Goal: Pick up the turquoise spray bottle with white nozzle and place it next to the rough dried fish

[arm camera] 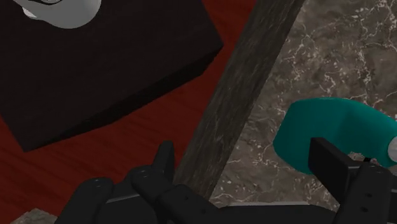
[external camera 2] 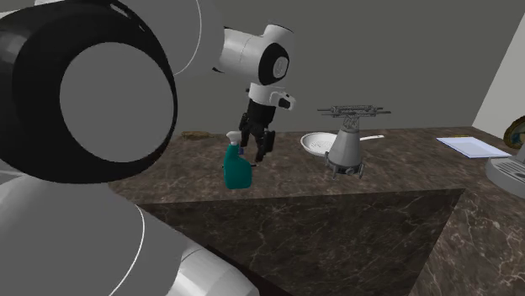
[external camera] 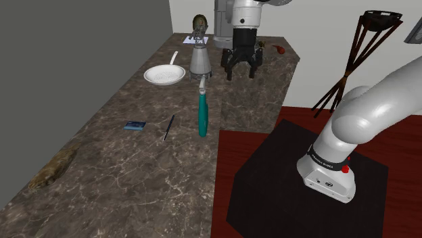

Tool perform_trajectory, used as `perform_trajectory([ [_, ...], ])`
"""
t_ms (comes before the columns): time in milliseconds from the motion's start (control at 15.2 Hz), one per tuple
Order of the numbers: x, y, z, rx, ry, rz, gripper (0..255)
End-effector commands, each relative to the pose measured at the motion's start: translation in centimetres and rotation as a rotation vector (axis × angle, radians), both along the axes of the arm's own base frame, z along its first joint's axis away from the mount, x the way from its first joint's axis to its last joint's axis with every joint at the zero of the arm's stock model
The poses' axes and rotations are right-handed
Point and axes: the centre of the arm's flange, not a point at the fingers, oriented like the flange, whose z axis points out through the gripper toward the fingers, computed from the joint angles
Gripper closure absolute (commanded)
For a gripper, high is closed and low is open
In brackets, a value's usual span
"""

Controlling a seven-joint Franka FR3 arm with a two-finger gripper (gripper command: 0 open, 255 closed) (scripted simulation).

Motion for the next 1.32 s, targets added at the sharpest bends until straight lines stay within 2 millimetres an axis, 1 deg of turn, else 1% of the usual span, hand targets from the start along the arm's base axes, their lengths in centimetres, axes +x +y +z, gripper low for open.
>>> perform_trajectory([
  [0,2.0,1.2,-1.6,0.019,0.050,-0.080,0],
  [330,7.1,3.9,-5.4,0.065,0.169,-0.267,0],
  [660,12.0,5.7,-9.6,0.110,0.284,-0.447,0],
  [1122,10.9,7.2,-12.8,0.110,0.284,-0.447,0],
  [1254,10.8,7.3,-13.1,0.110,0.284,-0.447,0],
])
